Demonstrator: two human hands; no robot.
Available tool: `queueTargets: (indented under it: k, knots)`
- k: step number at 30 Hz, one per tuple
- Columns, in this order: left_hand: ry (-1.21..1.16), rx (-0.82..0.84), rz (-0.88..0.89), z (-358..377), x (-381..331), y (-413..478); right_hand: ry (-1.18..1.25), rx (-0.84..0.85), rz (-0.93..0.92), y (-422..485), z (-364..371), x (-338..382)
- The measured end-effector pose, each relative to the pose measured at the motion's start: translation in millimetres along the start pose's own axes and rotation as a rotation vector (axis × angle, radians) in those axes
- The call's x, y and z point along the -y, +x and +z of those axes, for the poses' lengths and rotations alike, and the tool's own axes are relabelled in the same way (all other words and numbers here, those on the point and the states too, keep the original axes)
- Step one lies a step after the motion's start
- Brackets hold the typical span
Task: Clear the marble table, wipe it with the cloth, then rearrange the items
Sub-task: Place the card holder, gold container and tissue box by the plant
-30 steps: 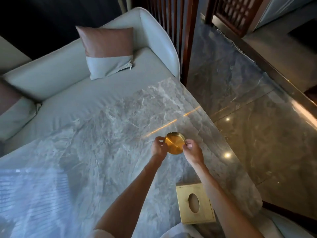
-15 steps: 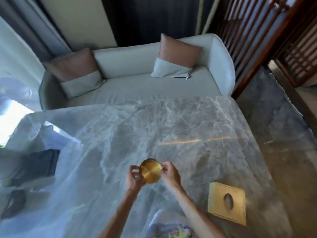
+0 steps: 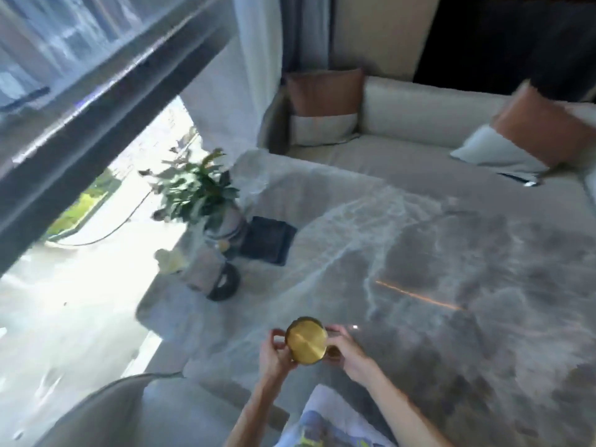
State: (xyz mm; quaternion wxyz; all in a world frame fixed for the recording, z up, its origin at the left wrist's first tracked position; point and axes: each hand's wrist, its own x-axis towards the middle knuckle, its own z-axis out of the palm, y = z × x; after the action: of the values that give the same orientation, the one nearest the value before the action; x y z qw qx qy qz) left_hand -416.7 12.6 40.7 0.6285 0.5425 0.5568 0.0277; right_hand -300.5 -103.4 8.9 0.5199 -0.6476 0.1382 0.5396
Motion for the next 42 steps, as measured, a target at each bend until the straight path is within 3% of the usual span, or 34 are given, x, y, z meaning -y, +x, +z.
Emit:
queueTargets:
  k: [5,8,12,22,32,42]
  knots:
    - [0.083,-0.028,0.066,-89,1,37,0.257,0.223,0.165,7,100,-1]
    - [0.197,-0.139,0.121,-122,6,61,0.244,0.249,0.209,15,136,0]
    - [0.268,-0.167,0.141,-145,5,87,0.105,0.295,0.143,33,153,9]
    - [0.247,-0.145,0.146,-125,-7,131,-0.187,-0.138,0.012,80,157,31]
    - [0.154,-0.151,0.065,-113,-9,175,-0.332,-0.188,-0.035,120,173,55]
    - [0.261,-0.145,0.060,-107,0,199,-0.379,-0.224,-0.057,131,171,66]
